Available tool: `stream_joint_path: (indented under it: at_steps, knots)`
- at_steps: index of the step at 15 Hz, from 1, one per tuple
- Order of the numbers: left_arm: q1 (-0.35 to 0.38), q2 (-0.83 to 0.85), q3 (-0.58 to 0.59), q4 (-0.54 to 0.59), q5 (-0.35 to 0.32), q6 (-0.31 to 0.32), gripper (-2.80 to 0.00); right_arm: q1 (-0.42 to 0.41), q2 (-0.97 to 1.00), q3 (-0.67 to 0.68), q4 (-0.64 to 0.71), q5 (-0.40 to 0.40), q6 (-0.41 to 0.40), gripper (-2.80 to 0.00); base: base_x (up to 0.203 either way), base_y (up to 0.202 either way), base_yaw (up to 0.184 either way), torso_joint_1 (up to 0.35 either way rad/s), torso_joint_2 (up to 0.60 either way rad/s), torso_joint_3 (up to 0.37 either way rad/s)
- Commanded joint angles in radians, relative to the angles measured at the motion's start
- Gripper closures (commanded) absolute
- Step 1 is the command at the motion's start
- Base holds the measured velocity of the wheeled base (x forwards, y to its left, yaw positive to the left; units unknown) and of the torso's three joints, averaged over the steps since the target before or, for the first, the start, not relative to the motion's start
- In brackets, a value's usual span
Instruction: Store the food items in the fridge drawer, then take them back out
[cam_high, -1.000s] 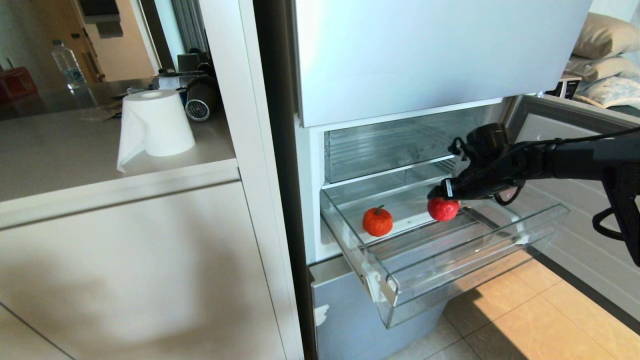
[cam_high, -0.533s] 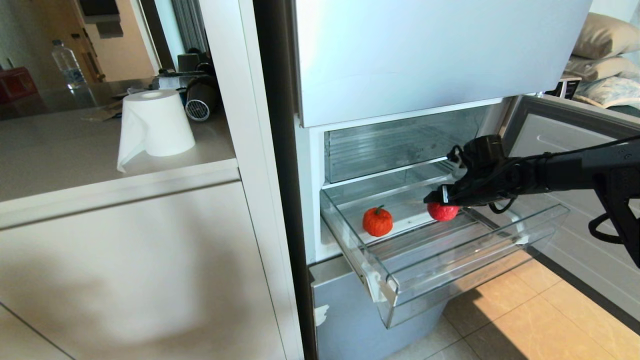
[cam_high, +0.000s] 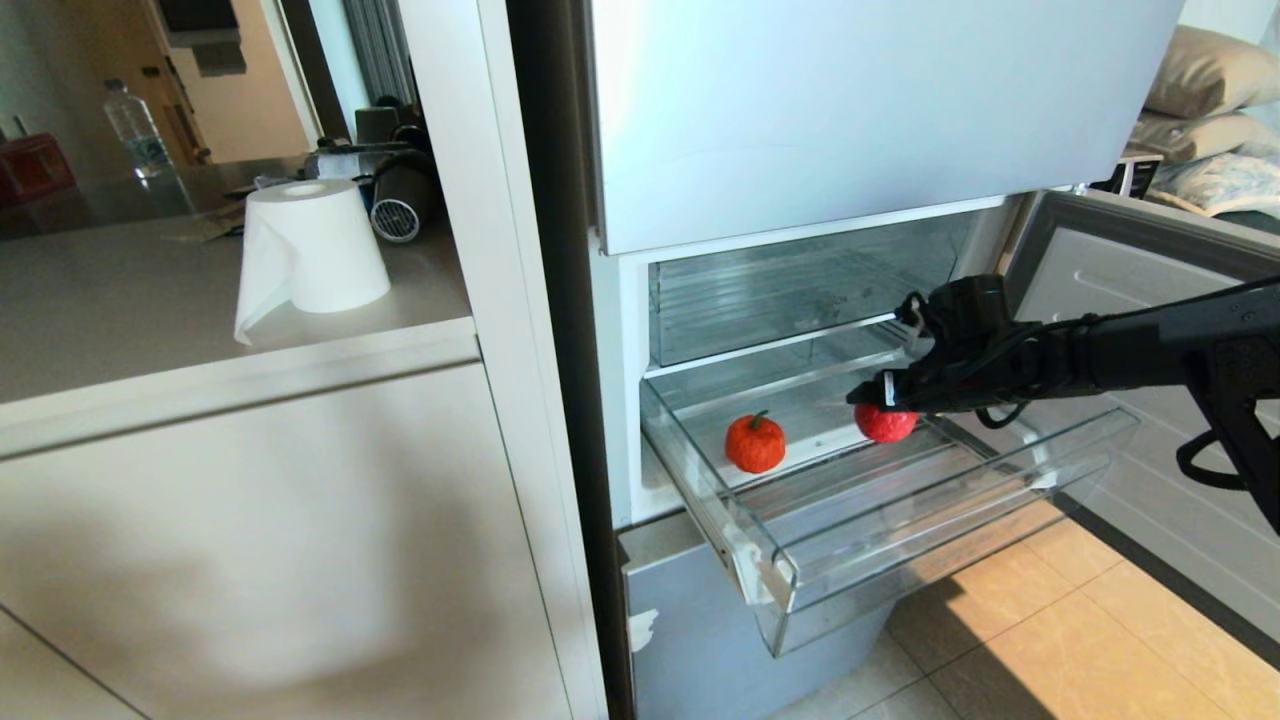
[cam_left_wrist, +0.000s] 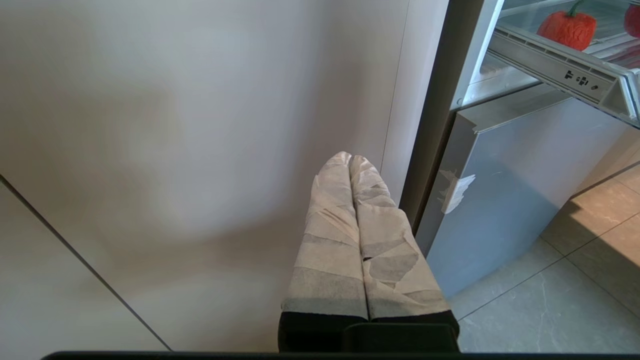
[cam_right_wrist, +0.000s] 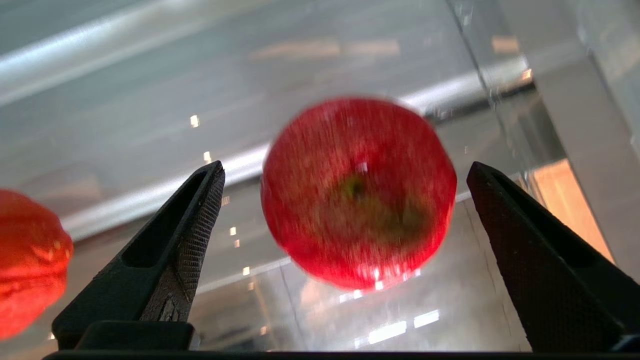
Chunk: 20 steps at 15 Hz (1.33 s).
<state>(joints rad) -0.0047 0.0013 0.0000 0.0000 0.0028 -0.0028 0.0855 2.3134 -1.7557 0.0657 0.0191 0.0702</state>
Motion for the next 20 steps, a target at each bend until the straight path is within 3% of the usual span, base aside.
stream_joint_path:
  at_steps: [1,4,11,12,20]
  knots:
    - [0.000,0.000,0.000,0.000,0.000,0.000,0.00,0.001,0.010,0.020,-0.051,-0.002,-0.001,-2.80,0.000,0.000,0.000,0.000,0.00,0.000]
    - [0.000,0.000,0.000,0.000,0.000,0.000,0.00,0.000,0.021,0.064,-0.127,-0.005,-0.003,-2.80,0.000,0.000,0.000,0.000,0.00,0.000]
    - [0.000,0.000,0.000,0.000,0.000,0.000,0.00,0.002,0.034,0.071,-0.150,-0.005,-0.003,-2.80,0.000,0.000,0.000,0.000,0.00,0.000]
    - [0.000,0.000,0.000,0.000,0.000,0.000,0.00,0.002,0.037,0.070,-0.150,-0.005,-0.003,0.00,0.000,0.000,0.000,0.000,0.00,0.000]
    - [0.000,0.000,0.000,0.000,0.000,0.000,0.00,0.002,-0.070,0.103,-0.150,-0.017,-0.006,0.00,0.000,0.000,0.000,0.000,0.00,0.000]
